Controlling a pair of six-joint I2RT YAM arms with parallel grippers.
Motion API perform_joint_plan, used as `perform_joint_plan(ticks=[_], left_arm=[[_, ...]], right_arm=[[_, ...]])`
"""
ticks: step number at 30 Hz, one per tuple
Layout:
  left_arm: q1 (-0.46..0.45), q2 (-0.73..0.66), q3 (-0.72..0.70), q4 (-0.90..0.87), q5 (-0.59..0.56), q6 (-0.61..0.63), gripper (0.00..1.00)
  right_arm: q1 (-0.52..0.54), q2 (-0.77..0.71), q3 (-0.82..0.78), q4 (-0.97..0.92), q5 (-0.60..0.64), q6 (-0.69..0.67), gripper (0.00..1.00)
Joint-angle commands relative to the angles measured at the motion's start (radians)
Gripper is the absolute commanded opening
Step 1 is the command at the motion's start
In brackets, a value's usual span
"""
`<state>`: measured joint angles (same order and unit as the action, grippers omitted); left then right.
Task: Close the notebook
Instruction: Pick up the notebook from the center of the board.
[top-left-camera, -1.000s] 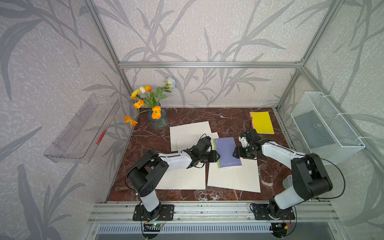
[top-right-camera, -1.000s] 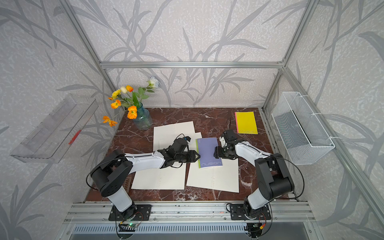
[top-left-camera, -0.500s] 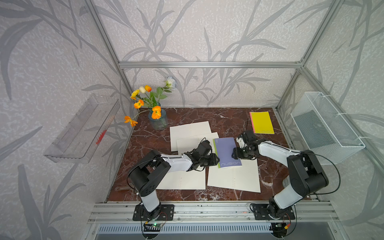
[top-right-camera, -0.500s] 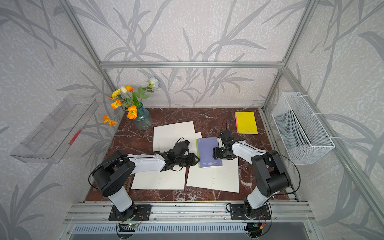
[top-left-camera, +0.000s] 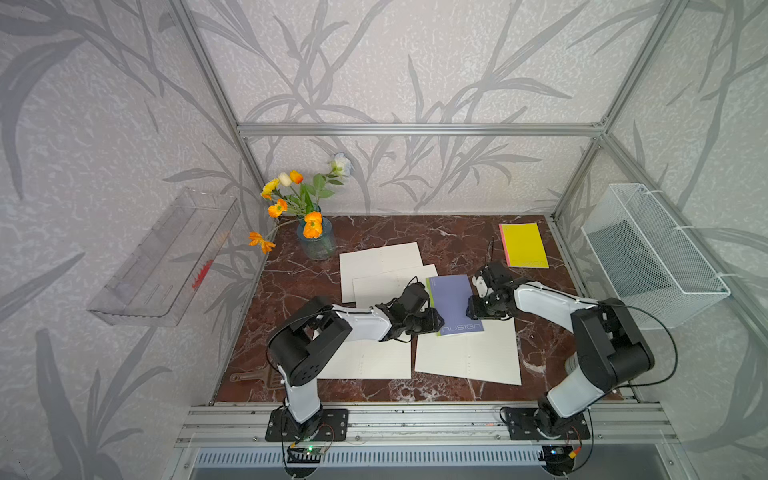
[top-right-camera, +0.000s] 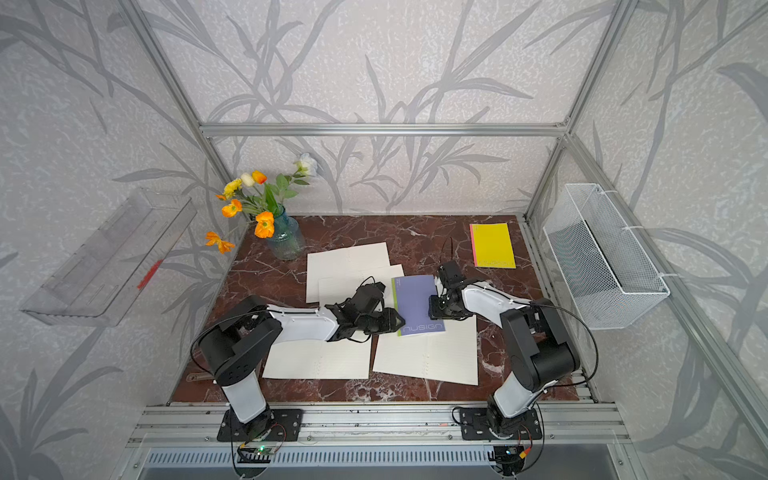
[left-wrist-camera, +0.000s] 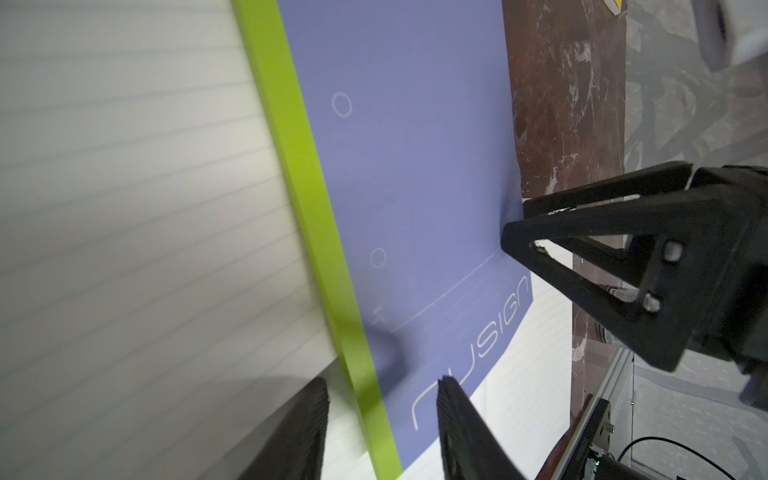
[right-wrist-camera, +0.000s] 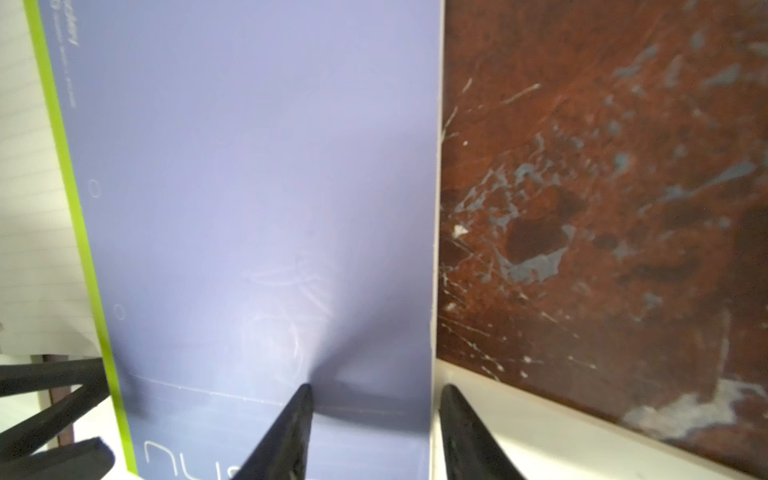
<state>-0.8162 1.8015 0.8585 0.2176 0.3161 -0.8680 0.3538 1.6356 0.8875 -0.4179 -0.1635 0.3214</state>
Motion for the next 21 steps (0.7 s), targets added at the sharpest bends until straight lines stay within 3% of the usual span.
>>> perform_joint_plan(ticks=[1, 12, 21], left_arm=[[-0.008, 0.025, 0.022, -0.014, 0.012, -0.003, 0.45], [-0.009, 0.023, 0.049, -0.017, 0.023, 0.011, 0.45], [-0.008, -0.030, 0.062, -0.050, 0.006, 0.037, 0.44]], right_arm=[[0.010, 0.013, 0.021, -0.006, 0.014, 0.001, 0.45], [0.017, 0.029, 0.025, -0.007, 0.022, 0.001, 0.30], [0.022, 0.037, 0.025, -0.010, 0.033, 0.007, 0.27]])
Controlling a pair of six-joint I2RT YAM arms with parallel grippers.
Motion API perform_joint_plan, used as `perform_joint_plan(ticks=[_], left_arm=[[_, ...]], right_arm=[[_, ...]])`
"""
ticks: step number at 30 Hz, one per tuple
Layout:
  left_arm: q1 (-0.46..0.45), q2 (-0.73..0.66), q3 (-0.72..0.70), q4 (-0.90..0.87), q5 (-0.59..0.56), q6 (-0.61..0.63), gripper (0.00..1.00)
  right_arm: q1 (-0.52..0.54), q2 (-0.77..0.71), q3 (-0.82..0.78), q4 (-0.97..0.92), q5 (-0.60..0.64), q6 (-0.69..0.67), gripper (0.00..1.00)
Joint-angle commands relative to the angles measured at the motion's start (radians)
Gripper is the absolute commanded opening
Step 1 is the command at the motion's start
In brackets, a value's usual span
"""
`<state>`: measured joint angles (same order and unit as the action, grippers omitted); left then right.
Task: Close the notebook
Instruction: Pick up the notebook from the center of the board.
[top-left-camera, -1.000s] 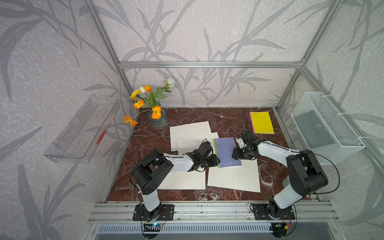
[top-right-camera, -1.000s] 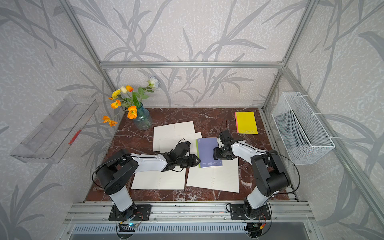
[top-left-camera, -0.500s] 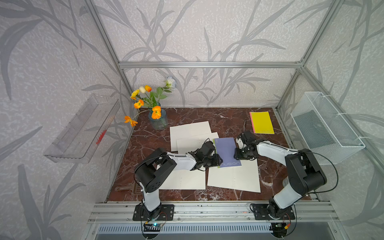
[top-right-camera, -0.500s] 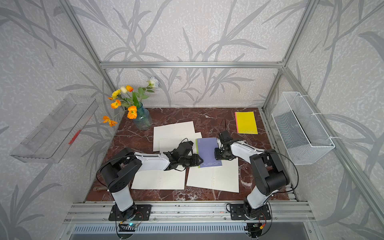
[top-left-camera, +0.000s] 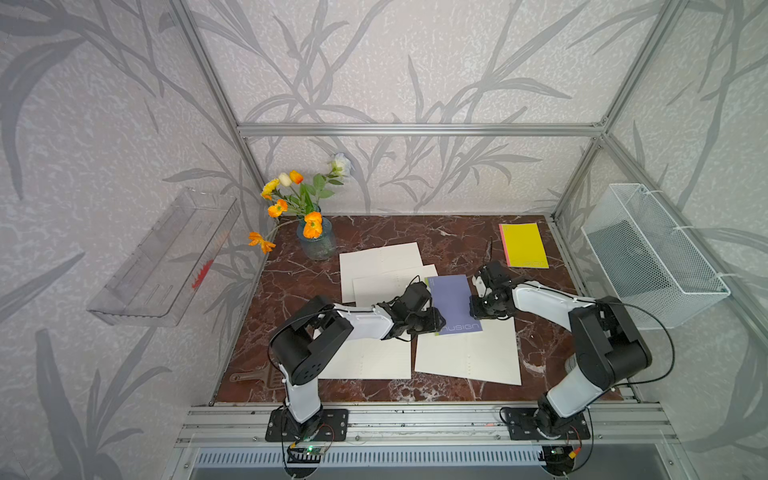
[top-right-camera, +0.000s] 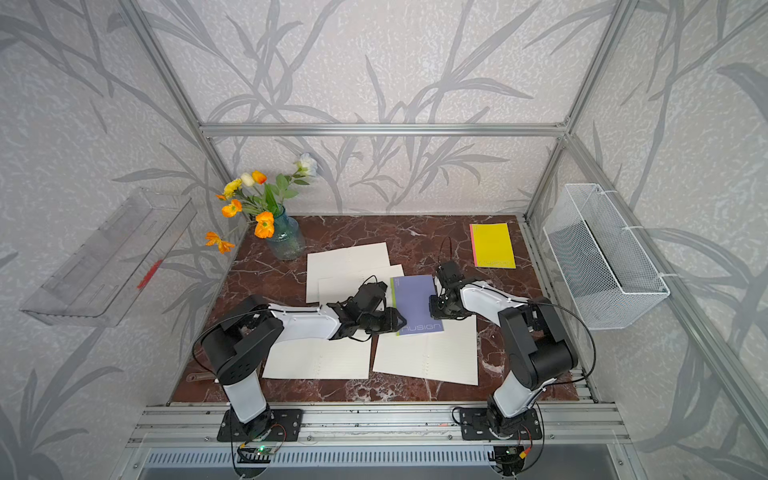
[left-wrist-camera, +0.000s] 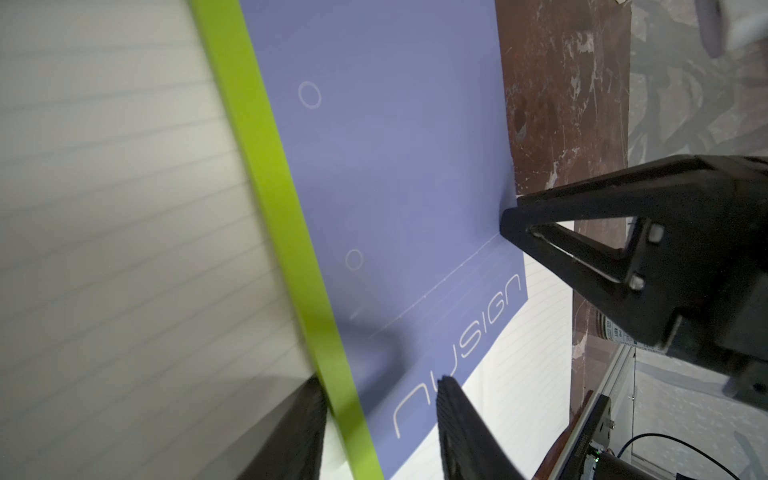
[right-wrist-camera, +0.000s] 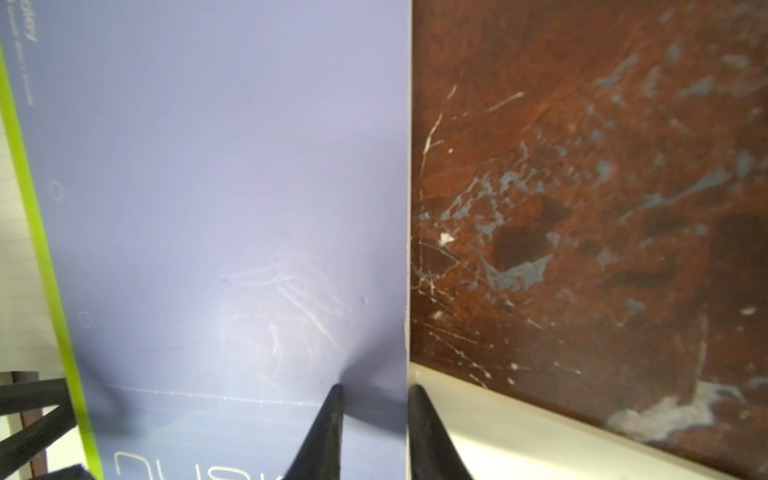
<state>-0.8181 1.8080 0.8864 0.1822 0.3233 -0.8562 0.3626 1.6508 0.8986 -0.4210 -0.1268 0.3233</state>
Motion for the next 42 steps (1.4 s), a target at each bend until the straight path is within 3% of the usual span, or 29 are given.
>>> perform_joint_plan(ticks=[1, 17, 26, 29, 42], left_arm=[[-0.006, -0.041, 0.035, -0.016, -0.003, 0.026, 0.44], [-0.007, -0.102, 0.037, -0.008, 0.000, 0.052, 0.41], [-0.007, -0.095, 0.052, -0.009, 0.013, 0.059, 0.31], [-0.007, -0.092, 0.058, -0.005, 0.023, 0.063, 0.21], [-0.007, -0.090, 0.087, -0.017, 0.035, 0.074, 0.11]], right_arm=[[0.013, 0.023, 0.014, -0.008, -0.004, 0.005, 0.27], [0.014, 0.023, 0.012, -0.009, -0.005, 0.007, 0.29], [0.014, 0.025, 0.014, -0.012, -0.010, 0.007, 0.29], [0.014, 0.025, 0.014, -0.010, -0.013, 0.007, 0.30], [0.016, 0.025, 0.013, -0.003, -0.028, 0.005, 0.30]])
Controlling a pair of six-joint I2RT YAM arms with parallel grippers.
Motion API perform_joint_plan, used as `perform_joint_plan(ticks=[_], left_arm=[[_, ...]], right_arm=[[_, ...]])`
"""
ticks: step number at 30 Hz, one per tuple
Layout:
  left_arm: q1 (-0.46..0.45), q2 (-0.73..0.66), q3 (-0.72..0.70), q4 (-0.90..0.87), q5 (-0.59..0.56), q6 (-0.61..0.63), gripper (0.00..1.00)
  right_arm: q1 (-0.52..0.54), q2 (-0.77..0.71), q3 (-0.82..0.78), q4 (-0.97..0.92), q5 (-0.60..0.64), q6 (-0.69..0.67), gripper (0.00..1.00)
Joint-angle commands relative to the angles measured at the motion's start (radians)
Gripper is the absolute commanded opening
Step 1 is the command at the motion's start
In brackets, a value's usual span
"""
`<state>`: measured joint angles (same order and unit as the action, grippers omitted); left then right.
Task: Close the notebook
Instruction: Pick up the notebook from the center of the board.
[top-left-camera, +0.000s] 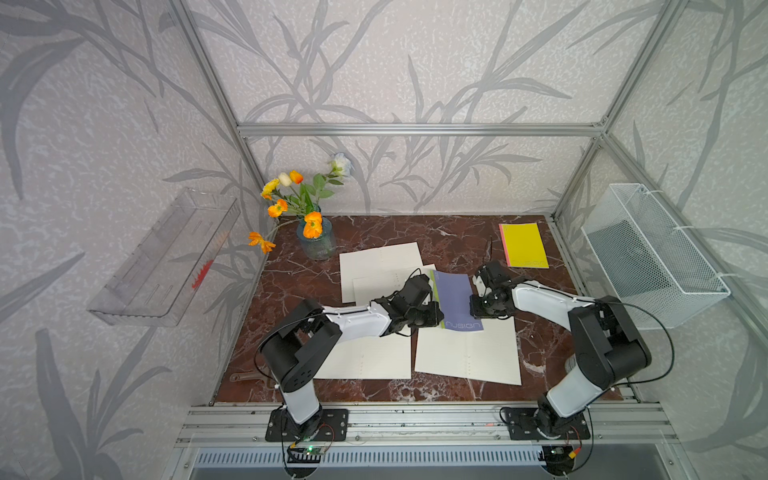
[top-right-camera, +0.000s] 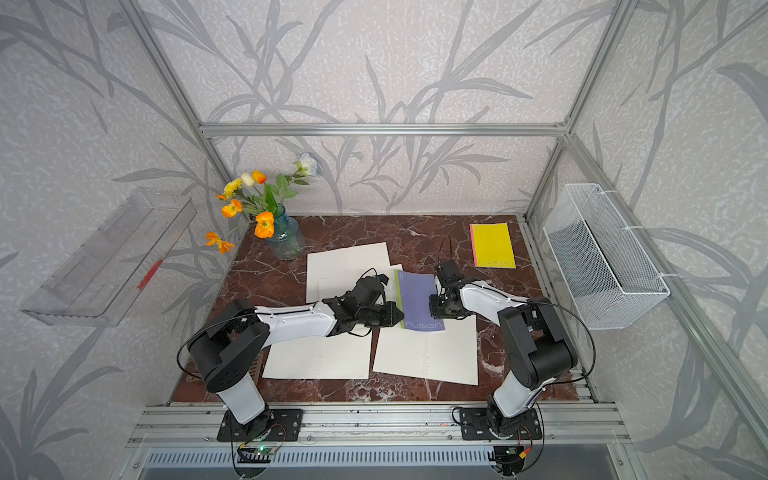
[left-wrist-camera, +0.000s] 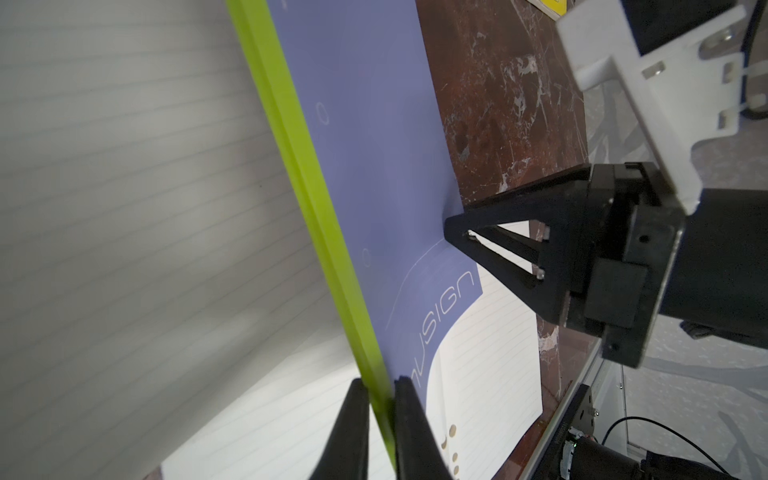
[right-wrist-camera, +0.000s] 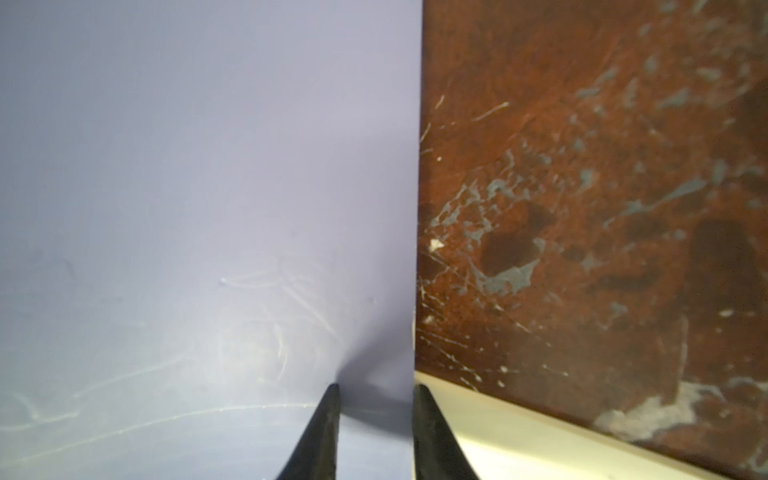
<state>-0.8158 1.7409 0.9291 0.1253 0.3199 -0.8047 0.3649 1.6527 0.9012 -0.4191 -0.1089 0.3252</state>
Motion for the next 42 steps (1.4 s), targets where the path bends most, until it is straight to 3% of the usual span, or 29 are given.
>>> perform_joint_plan(ticks=[1, 12, 23, 42], left_arm=[[-0.010, -0.024, 0.046, 0.037, 0.037, 0.022, 0.11], [-0.008, -0.023, 0.106, -0.050, 0.022, 0.059, 0.06], [-0.007, 0.007, 0.187, -0.133, 0.004, 0.084, 0.03], [0.050, 0.256, 0.486, -0.179, 0.073, 0.096, 0.03]], right_arm=[[0.013, 0.021, 0.010, -0.005, -0.046, 0.004, 0.30], [0.006, -0.060, 0.042, -0.044, -0.049, 0.013, 0.39], [-0.084, -0.220, 0.032, -0.080, -0.033, 0.020, 0.46], [-0.229, -0.407, -0.053, -0.125, -0.013, 0.030, 0.51]])
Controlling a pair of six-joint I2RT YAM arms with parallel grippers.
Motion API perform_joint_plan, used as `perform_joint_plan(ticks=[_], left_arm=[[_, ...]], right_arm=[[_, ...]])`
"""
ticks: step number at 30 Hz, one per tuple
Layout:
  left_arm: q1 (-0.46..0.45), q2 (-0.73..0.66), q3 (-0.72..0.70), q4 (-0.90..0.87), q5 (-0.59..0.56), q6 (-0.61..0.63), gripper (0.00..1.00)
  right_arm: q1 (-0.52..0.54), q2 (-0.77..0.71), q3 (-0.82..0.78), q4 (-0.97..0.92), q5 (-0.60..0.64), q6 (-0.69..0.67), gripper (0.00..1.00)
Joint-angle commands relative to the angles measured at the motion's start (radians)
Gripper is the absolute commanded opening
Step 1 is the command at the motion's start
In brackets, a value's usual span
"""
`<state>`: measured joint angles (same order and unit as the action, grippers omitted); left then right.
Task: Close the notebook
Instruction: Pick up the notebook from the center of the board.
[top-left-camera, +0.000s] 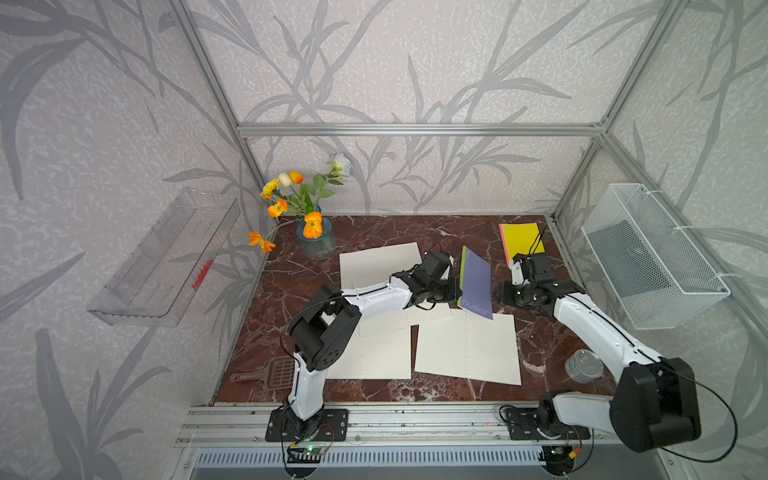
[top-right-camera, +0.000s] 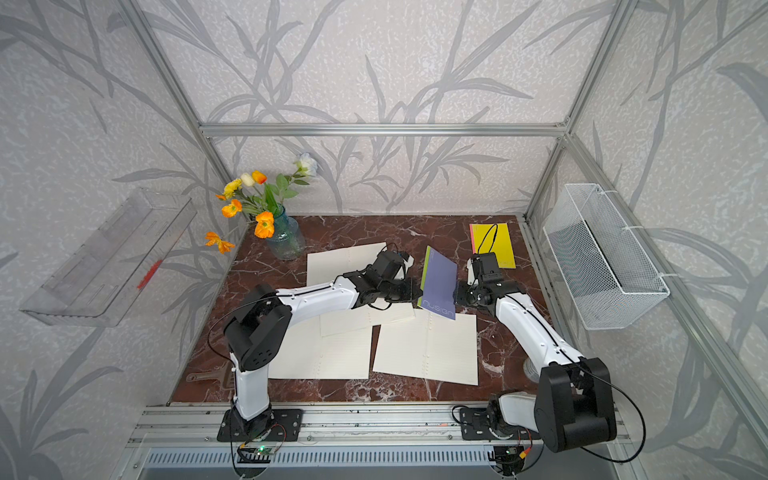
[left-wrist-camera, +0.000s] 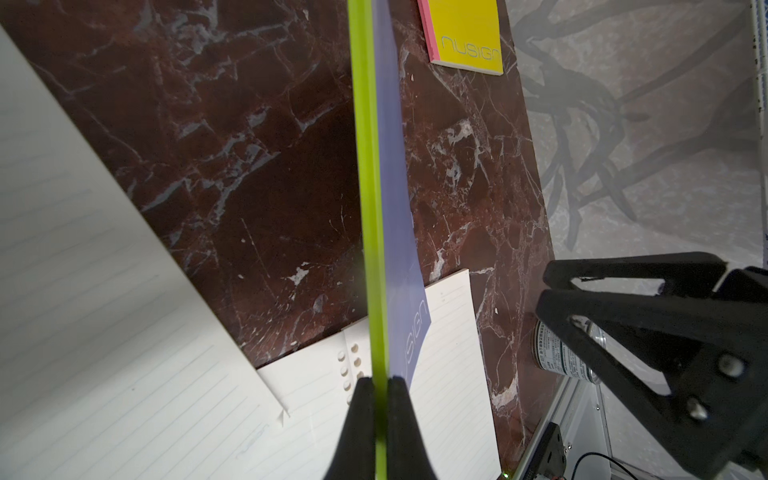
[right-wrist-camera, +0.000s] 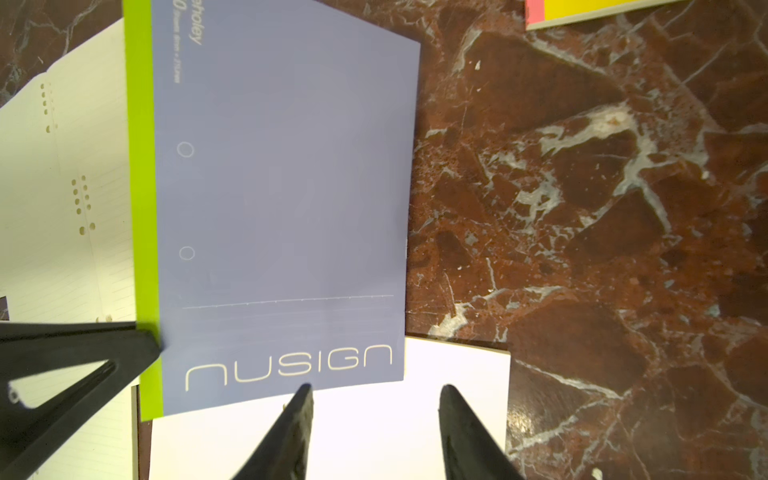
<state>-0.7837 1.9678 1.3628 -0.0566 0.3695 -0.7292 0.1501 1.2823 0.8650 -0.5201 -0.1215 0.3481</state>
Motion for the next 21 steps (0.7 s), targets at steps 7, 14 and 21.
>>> perform_joint_plan(ticks=[7, 14, 21], left_arm=[[0.073, 0.134, 0.146, 0.042, 0.068, -0.017, 0.03], [0.131, 0.227, 0.247, 0.062, 0.092, -0.050, 0.03], [0.172, 0.339, 0.377, 0.087, 0.146, -0.099, 0.03]], right_arm=[[-0.032, -0.066, -0.030, -0.029, 0.002, 0.010, 0.52], [-0.037, -0.083, -0.034, -0.041, 0.005, 0.012, 0.53], [-0.040, -0.112, -0.040, -0.065, 0.017, 0.010, 0.53]])
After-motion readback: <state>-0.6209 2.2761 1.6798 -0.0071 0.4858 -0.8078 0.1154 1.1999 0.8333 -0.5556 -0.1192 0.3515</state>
